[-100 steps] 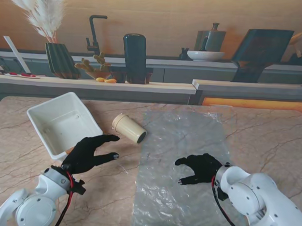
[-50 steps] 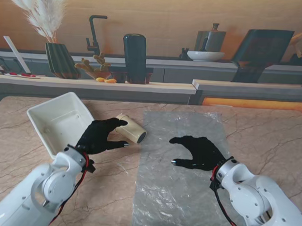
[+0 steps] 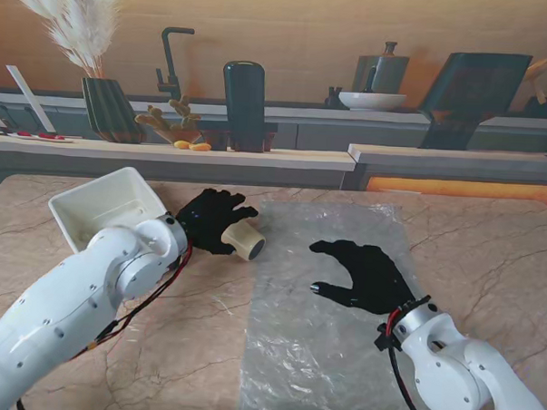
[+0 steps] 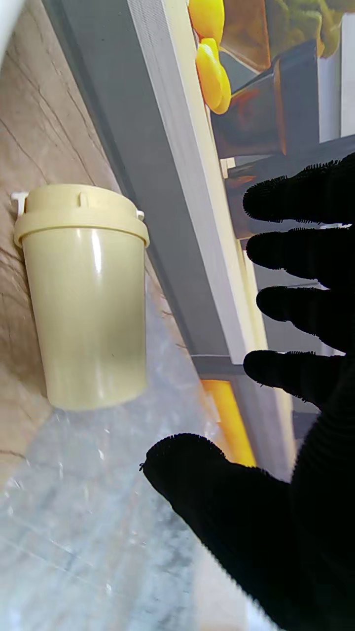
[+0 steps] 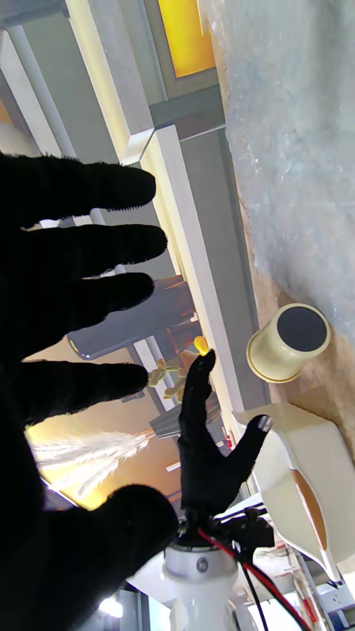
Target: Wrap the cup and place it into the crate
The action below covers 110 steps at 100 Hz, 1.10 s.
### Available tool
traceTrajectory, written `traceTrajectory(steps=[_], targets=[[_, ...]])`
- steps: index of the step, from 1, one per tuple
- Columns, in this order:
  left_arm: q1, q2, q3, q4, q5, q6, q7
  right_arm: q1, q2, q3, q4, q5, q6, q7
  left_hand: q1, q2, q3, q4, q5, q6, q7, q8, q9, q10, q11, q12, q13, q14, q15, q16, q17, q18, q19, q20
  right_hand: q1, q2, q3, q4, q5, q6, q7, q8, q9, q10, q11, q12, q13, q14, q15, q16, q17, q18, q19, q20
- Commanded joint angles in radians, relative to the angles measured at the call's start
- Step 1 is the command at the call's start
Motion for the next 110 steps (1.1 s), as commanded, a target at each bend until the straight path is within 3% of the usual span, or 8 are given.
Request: traceTrajectory(steps=[1,31,46,56,70,90,108,110], targets=[[-0.042,-0.007,0.015,0.031,-0.033,0.012,-0.021,-0.016,-0.007,0.006,-0.006,-0.005,-0.001,-0.012,-0.039,-0.037,0.025,-0.018,-0.051,0.024,-0.007,-0.020,-0.044,-0.006,-0.007,-0.033,-0.035,-0.009,-0.015,-0.019,-0.011,-0.021,-0.028,-0.016,0.017,0.032,-0.009,0.004,0.005,-0.001,-0.001,0.006,0.008,0.012,0.011,0.011,0.015,0.011,0.009,0.016,0.000,0.018,0.011,0.024],[-0.288,-0.039,0.330,0.264,-0.167,0.147,-0.050,-0.028,-0.012,0.014,-0.008,-0.011,0.015,-0.039,-0.034,-0.032,0.029,-0.020,-0.064,-0.010,-0.098,-0.061,-0.057,-0.007,-0.028,-0.046,-0.072,-0.011,-0.013,-0.037,-0.028,-0.030,-0.051,-0.032,0.019,0.034,-0.008,0.004,0.010,0.001,-0.001,0.008,0.014,0.015,0.019,0.014,0.028,0.010,0.019,0.027,0.006,0.020,0.016,0.025],[-0.373,-0.074,0.473,0.379,-0.262,0.179,-0.038,-0.023,-0.011,0.012,-0.007,-0.003,0.022,-0.027,-0.032,-0.022,0.020,-0.018,-0.059,-0.029,-0.172,-0.065,-0.061,-0.009,-0.054,-0.058,-0.084,-0.047,-0.034,-0.077,-0.028,-0.038,-0.063,-0.038,0.019,0.036,-0.009,0.005,0.009,0.000,-0.002,0.009,0.013,0.014,0.021,0.015,0.032,0.011,0.022,0.031,0.007,0.020,0.018,0.026],[-0.411,-0.108,0.559,0.463,-0.299,0.185,0.002,-0.023,-0.010,0.012,-0.008,-0.001,0.024,-0.023,-0.030,-0.024,0.037,-0.018,-0.056,-0.030,-0.156,-0.032,-0.037,-0.015,-0.005,-0.052,-0.067,-0.059,-0.015,-0.097,-0.020,-0.037,-0.057,-0.040,0.019,0.035,-0.010,0.005,0.010,0.000,-0.001,0.010,0.014,0.014,0.022,0.015,0.034,0.008,0.024,0.034,0.008,0.020,0.019,0.026],[-0.448,-0.151,0.664,0.568,-0.321,0.173,0.051,-0.025,-0.011,0.014,-0.009,-0.001,0.025,-0.026,-0.006,-0.024,0.087,-0.017,-0.051,0.009,-0.012,0.069,0.059,-0.044,0.113,-0.014,0.010,-0.039,0.077,-0.047,0.005,-0.029,0.060,-0.013,0.020,0.035,-0.010,0.005,0.011,-0.001,-0.001,0.011,0.017,0.015,0.024,0.015,0.038,0.009,0.026,0.036,0.010,0.020,0.020,0.027],[-0.440,-0.202,0.708,0.677,-0.354,0.136,0.129,-0.028,-0.013,0.018,-0.010,0.002,0.034,-0.032,0.053,-0.036,0.210,-0.012,-0.004,0.025,0.386,0.228,0.245,-0.084,0.246,0.073,0.167,-0.057,0.197,0.052,0.057,-0.016,0.341,0.040,0.020,0.037,-0.011,0.006,0.014,0.002,-0.002,0.012,0.019,0.016,0.026,0.016,0.041,0.009,0.028,0.039,0.010,0.020,0.020,0.027],[-0.434,-0.234,0.735,0.746,-0.360,0.111,0.194,-0.032,-0.013,0.020,-0.012,0.001,0.034,-0.033,0.175,0.016,0.300,0.014,0.033,-0.020,0.661,0.375,0.379,-0.140,0.454,0.257,0.316,-0.072,0.413,0.263,0.143,-0.002,0.595,0.218,0.020,0.036,-0.012,0.006,0.021,0.002,0.000,0.013,0.025,0.017,0.028,0.017,0.045,0.010,0.030,0.042,0.012,0.021,0.022,0.027],[-0.432,-0.236,0.735,0.752,-0.358,0.109,0.207,-0.032,-0.013,0.020,-0.012,0.001,0.034,-0.033,0.201,0.001,0.302,-0.007,0.039,-0.026,0.683,0.394,0.403,-0.142,0.457,0.346,0.332,-0.073,0.433,0.298,0.153,-0.001,0.612,0.247,0.020,0.036,-0.012,0.006,0.023,0.003,0.001,0.013,0.025,0.018,0.029,0.017,0.045,0.010,0.030,0.042,0.012,0.021,0.022,0.027]])
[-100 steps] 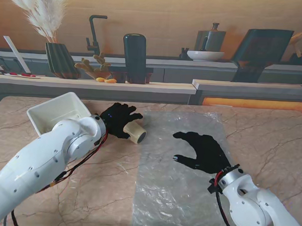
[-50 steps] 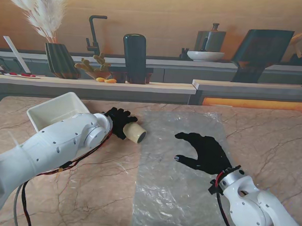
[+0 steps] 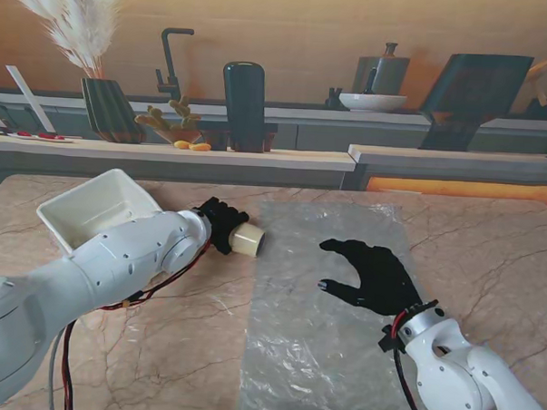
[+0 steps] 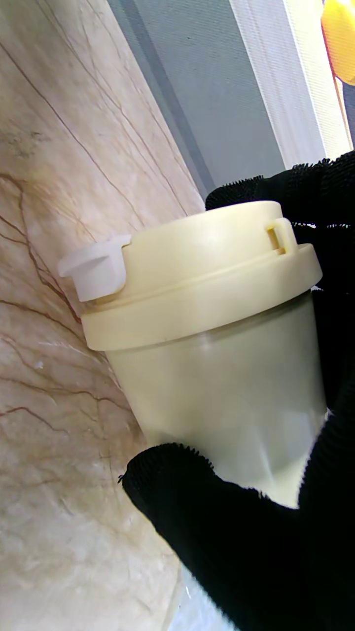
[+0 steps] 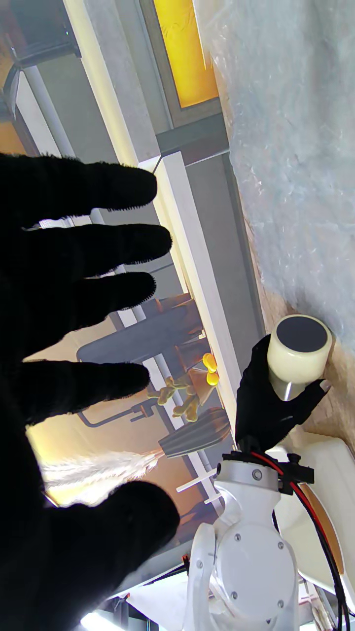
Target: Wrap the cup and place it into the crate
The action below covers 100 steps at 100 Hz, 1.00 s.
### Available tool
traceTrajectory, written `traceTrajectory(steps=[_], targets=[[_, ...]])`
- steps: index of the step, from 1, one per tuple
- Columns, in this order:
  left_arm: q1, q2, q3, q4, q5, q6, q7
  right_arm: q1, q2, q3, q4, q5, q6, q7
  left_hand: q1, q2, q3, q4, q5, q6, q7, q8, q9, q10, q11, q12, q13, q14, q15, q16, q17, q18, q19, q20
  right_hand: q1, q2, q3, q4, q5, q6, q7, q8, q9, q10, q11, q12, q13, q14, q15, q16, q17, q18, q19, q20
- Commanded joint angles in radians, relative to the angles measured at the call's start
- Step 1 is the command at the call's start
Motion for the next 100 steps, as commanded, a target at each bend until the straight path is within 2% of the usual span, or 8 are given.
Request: traceTrajectory(steps=[1,7,11,22,50,56,76,100], targets=[[0.050,-0.013,0.016,0.021,0.005,-0.014,-0.002,-0.008,-0.004,0.000,-0.009,-0.001,0.000,-0.002,0.250,0.137,0.175,0.003,0.102,-0.115,0.257,0.101,0.162,-0.098,0.149,0.175,0.155,-0.088,0.155,0.106,0.038,-0.007,0.093,0.089,0.005,0.036,-0.012,0.006,0.014,0.001,0.001,0.006,0.023,0.014,0.009,0.017,0.026,0.010,0.006,0.011,0.004,0.020,0.017,0.017],[0.060,-0.019,0.005,0.034,0.010,-0.016,0.043,-0.009,-0.004,0.002,-0.010,0.000,0.001,0.000,0.362,0.078,0.147,-0.057,0.132,-0.135,0.332,0.131,0.301,-0.105,0.064,0.367,0.214,-0.081,0.241,0.197,0.081,-0.002,0.166,0.154,0.004,0.038,-0.012,0.006,0.015,0.002,0.001,0.006,0.025,0.013,0.009,0.017,0.026,0.011,0.006,0.011,0.004,0.019,0.017,0.017],[0.069,-0.018,-0.011,0.033,0.012,-0.017,0.067,-0.010,-0.004,0.002,-0.011,0.001,0.001,0.002,0.398,0.084,0.127,-0.069,0.143,-0.147,0.364,0.126,0.344,-0.108,0.037,0.419,0.244,-0.073,0.253,0.273,0.093,-0.001,0.189,0.168,0.004,0.039,-0.012,0.006,0.017,0.003,0.001,0.006,0.025,0.013,0.009,0.017,0.028,0.009,0.007,0.012,0.004,0.019,0.017,0.017],[0.096,-0.003,-0.071,-0.002,0.035,-0.020,0.131,-0.012,-0.004,0.004,-0.012,0.000,0.001,0.002,0.435,0.105,0.111,-0.079,0.157,-0.164,0.395,0.116,0.359,-0.114,0.047,0.418,0.267,-0.065,0.240,0.322,0.098,0.002,0.204,0.173,0.003,0.038,-0.013,0.006,0.019,0.005,0.000,0.006,0.029,0.013,0.009,0.018,0.029,0.009,0.008,0.013,0.005,0.019,0.018,0.017],[0.204,0.094,-0.279,-0.270,0.173,-0.052,0.169,-0.039,-0.008,0.021,-0.022,-0.020,-0.005,-0.038,0.433,0.113,0.103,-0.085,0.180,-0.168,0.402,0.093,0.382,-0.100,0.040,0.397,0.285,-0.054,0.257,0.328,0.103,0.010,0.208,0.167,0.004,0.039,-0.013,0.006,0.026,0.006,0.000,0.008,0.032,0.015,0.010,0.019,0.032,0.010,0.009,0.015,0.006,0.020,0.019,0.018],[0.241,0.114,-0.330,-0.346,0.203,-0.067,0.152,-0.050,-0.010,0.028,-0.025,-0.028,-0.008,-0.054,0.414,0.116,0.102,-0.084,0.196,-0.173,0.399,0.082,0.401,-0.097,0.035,0.389,0.298,-0.054,0.277,0.332,0.113,0.013,0.226,0.173,0.005,0.039,-0.013,0.007,0.027,0.006,-0.001,0.009,0.032,0.014,0.010,0.019,0.032,0.010,0.009,0.015,0.006,0.020,0.019,0.018],[0.364,0.147,-0.462,-0.574,0.228,-0.131,0.052,-0.088,-0.018,0.052,-0.032,-0.052,-0.022,-0.125,0.302,0.080,0.164,-0.078,0.309,-0.197,0.402,0.046,0.533,-0.073,0.025,0.383,0.455,-0.042,0.497,0.365,0.242,0.027,0.495,0.299,0.005,0.038,-0.014,0.007,0.033,0.007,-0.001,0.010,0.036,0.015,0.011,0.019,0.036,0.010,0.012,0.017,0.007,0.021,0.019,0.018],[0.443,0.168,-0.465,-0.783,0.164,-0.139,-0.134,-0.149,-0.033,0.090,-0.037,-0.087,-0.036,-0.251,0.290,0.102,0.079,-0.073,0.379,-0.187,0.401,0.048,0.583,-0.061,0.149,0.375,0.542,-0.025,0.603,0.403,0.313,0.032,0.625,0.321,0.006,0.037,-0.014,0.007,0.046,0.011,0.002,0.013,0.044,0.017,0.015,0.021,0.040,0.012,0.015,0.019,0.010,0.020,0.021,0.018]])
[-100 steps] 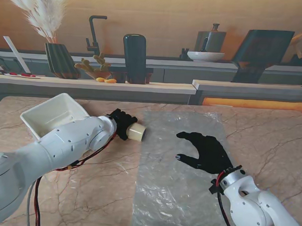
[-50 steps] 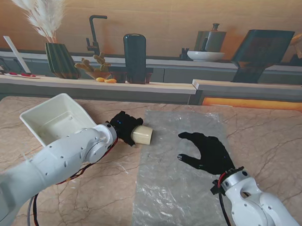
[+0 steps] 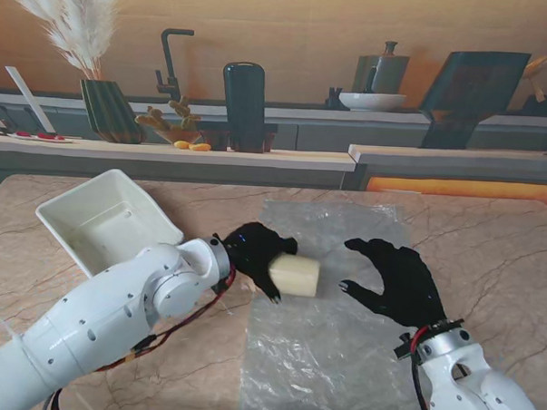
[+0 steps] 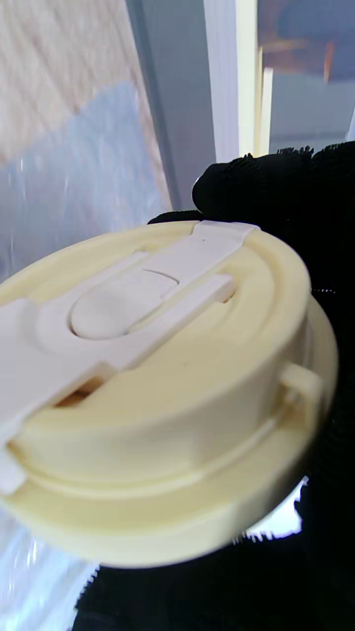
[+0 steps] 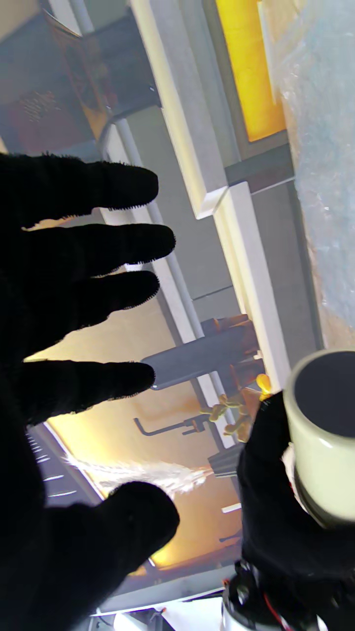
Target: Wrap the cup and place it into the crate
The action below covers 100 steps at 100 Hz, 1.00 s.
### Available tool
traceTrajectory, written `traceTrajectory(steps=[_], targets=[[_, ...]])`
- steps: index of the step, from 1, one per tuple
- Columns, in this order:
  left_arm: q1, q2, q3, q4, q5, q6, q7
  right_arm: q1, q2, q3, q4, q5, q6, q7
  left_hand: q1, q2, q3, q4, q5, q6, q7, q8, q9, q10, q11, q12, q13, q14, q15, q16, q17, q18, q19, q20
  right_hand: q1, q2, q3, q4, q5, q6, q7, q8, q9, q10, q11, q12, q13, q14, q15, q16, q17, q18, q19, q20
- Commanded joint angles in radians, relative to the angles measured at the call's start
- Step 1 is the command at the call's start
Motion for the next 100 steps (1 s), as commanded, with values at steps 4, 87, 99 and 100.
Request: traceTrajectory(steps=[4,87,99,100], targets=[[0.021,-0.008,0.041,-0.070,-0.001,0.022,-0.033,-0.030,-0.011,0.010,-0.005,-0.015,-0.007,-0.044,0.316,0.194,0.444,0.081,0.100,-0.165,0.219,0.062,0.112,-0.062,0.257,0.013,0.120,-0.124,0.220,0.073,0.040,-0.063,0.119,0.014,0.007,0.036,-0.013,0.007,0.009,0.007,0.002,0.008,0.014,0.011,0.011,0.011,0.021,0.010,0.012,0.013,0.004,0.012,0.015,0.018],[-0.001,-0.064,0.329,-0.185,-0.204,0.406,-0.126,-0.032,-0.013,0.009,-0.005,0.007,0.000,-0.032,0.416,0.307,0.274,0.114,0.178,-0.063,0.110,-0.041,0.120,-0.003,0.403,-0.113,0.205,-0.076,0.324,0.014,0.155,-0.021,0.245,-0.066,0.008,0.036,-0.012,0.008,0.017,0.008,0.001,0.016,0.017,0.015,0.019,0.014,0.025,0.013,0.020,0.019,0.006,0.014,0.017,0.019],[-0.014,-0.068,0.354,-0.173,-0.242,0.433,-0.148,-0.027,-0.012,0.005,-0.006,0.011,0.003,-0.017,0.409,0.302,0.351,0.114,0.172,-0.065,0.092,-0.046,0.111,0.000,0.362,-0.088,0.186,-0.063,0.298,0.011,0.134,-0.019,0.226,-0.064,0.007,0.037,-0.012,0.008,0.018,0.010,0.000,0.017,0.017,0.014,0.019,0.014,0.025,0.013,0.020,0.019,0.006,0.014,0.017,0.019],[-0.016,-0.068,0.356,-0.172,-0.244,0.436,-0.150,-0.026,-0.012,0.005,-0.006,0.011,0.003,-0.016,0.409,0.302,0.352,0.113,0.170,-0.066,0.090,-0.047,0.109,0.000,0.360,-0.088,0.183,-0.062,0.297,0.011,0.132,-0.019,0.224,-0.064,0.008,0.036,-0.012,0.008,0.018,0.009,0.000,0.017,0.019,0.015,0.020,0.014,0.026,0.012,0.021,0.019,0.006,0.014,0.017,0.019]])
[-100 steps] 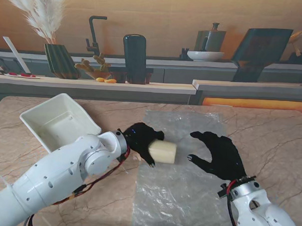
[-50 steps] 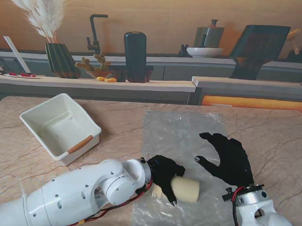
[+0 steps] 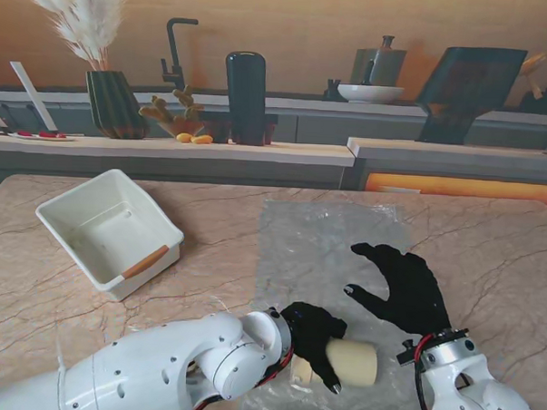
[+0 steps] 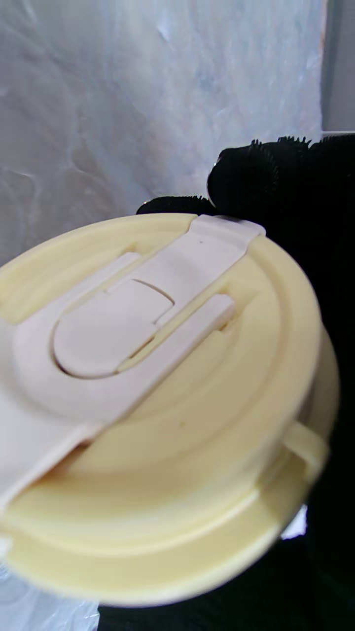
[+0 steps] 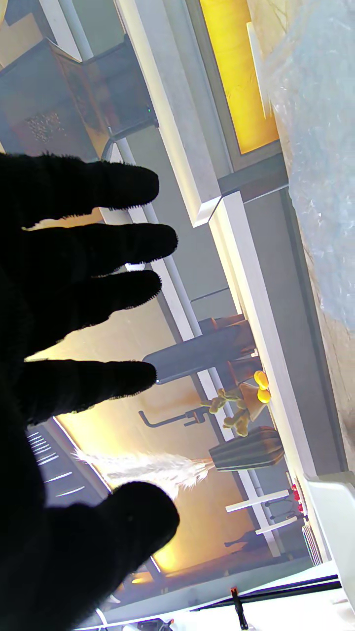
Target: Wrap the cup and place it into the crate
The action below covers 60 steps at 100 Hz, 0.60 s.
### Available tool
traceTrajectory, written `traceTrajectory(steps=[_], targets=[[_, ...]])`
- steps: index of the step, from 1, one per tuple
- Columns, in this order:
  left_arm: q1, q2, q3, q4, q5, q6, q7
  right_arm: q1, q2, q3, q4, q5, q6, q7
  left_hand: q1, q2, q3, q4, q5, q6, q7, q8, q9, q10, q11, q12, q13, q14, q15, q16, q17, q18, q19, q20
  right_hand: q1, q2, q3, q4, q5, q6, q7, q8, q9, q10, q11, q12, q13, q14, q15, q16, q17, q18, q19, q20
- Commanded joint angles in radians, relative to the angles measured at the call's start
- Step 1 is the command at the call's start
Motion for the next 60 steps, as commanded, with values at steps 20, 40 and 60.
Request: traceTrajectory(steps=[20,40,60], targets=[[0.000,-0.025,0.016,0.039,-0.033,0.050,0.002,0.006,0.001,-0.006,-0.005,0.006,0.001,0.016,0.404,0.230,0.272,0.091,0.030,-0.115,-0.022,0.005,-0.045,-0.026,0.062,0.071,-0.061,-0.071,0.087,-0.018,-0.156,-0.044,-0.103,-0.009,0.008,0.037,-0.012,0.009,0.005,0.001,-0.001,0.008,0.006,0.013,0.009,0.011,0.016,0.011,0.010,0.010,0.003,0.013,0.014,0.019],[-0.010,-0.040,0.038,0.062,-0.080,0.096,-0.006,0.008,0.001,-0.009,-0.004,0.008,0.003,0.020,0.301,0.386,0.241,0.162,-0.067,-0.059,-0.213,0.005,-0.264,0.017,-0.039,-0.123,-0.256,-0.025,-0.081,-0.067,-0.346,-0.014,-0.267,-0.023,0.008,0.036,-0.013,0.009,0.006,0.001,-0.001,0.009,0.006,0.013,0.009,0.011,0.016,0.013,0.010,0.011,0.003,0.013,0.014,0.019],[-0.024,-0.032,0.054,0.044,-0.077,0.124,-0.030,0.010,0.001,-0.011,-0.004,0.011,0.005,0.025,0.286,0.403,0.009,0.155,-0.107,-0.025,-0.354,-0.070,-0.398,0.066,-0.170,-0.216,-0.433,0.009,-0.323,-0.210,-0.448,0.030,-0.429,-0.058,0.008,0.036,-0.013,0.009,0.005,0.002,-0.001,0.009,0.007,0.013,0.009,0.011,0.018,0.013,0.011,0.011,0.004,0.012,0.014,0.019]])
